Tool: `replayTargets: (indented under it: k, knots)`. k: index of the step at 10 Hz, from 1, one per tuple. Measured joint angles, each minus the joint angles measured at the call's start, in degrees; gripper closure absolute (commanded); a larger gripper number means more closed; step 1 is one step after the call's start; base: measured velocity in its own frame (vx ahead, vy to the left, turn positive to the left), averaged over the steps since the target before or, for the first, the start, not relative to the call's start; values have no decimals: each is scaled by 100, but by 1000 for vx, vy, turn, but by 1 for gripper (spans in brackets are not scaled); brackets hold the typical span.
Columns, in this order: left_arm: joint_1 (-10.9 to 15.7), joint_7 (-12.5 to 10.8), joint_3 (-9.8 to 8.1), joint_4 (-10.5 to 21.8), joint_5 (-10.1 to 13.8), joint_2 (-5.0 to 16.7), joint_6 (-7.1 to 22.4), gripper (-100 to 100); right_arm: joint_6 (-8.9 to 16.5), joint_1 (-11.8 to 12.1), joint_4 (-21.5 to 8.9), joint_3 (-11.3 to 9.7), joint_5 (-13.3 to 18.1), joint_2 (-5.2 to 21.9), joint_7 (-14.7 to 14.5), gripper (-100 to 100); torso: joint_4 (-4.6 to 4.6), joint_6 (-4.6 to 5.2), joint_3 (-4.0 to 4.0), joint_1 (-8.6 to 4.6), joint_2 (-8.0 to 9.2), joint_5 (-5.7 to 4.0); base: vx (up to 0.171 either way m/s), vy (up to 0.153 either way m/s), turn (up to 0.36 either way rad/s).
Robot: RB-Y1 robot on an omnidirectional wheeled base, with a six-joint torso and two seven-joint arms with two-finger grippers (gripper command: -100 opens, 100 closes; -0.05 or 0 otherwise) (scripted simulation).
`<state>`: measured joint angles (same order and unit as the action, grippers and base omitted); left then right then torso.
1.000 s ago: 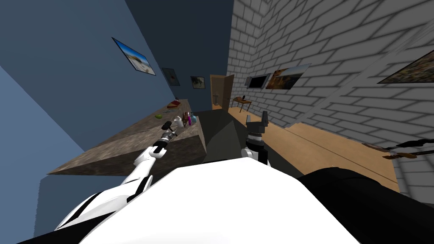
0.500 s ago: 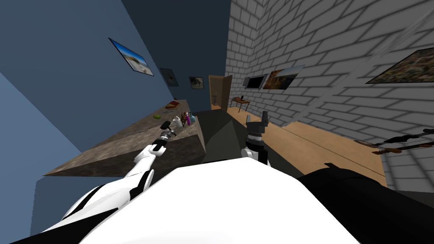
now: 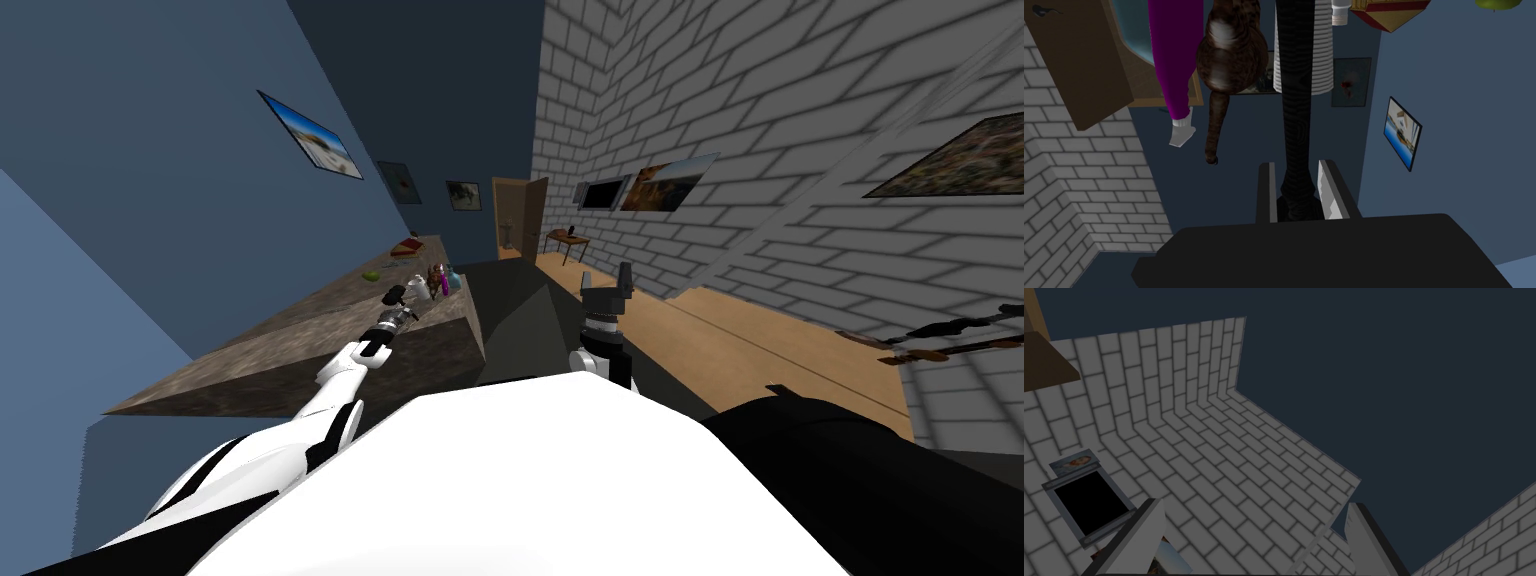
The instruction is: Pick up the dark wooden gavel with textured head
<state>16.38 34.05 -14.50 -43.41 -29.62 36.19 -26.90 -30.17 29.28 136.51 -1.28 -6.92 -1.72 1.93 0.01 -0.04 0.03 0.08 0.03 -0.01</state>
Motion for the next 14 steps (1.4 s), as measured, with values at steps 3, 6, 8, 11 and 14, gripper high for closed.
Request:
replayTargets:
  k: [3, 6, 8, 11, 14]
  knots:
    - [-370, -100, 80, -438, -72, -98, 155, 100, 0, 0, 0, 0, 0, 0, 0, 0, -32, -27, -27, 50, -22, 32, 69, 37, 67]
    - [-779, -176, 162, -1023, -158, -218, 324, 100, 0, 0, 0, 0, 0, 0, 0, 0, -60, -46, -44, 88, -28, 61, 55, 37, 66]
    - [-1030, -215, 226, -1332, -233, -320, 419, 100, 0, 1, 0, 0, 0, 0, 0, 0, -88, -68, -65, 117, -43, 85, 57, 25, 42]
    - [-1341, -289, 281, -1787, -284, -375, 511, 100, 0, 1, 0, 0, 0, 0, 0, 0, -93, -72, -66, 124, -42, 90, 47, 21, 51]
    - [-1554, -323, 325, -2182, -326, -429, 588, 100, 0, 0, 0, 0, 0, 0, 0, 0, -98, -70, -69, 135, -40, 96, 35, 20, 50]
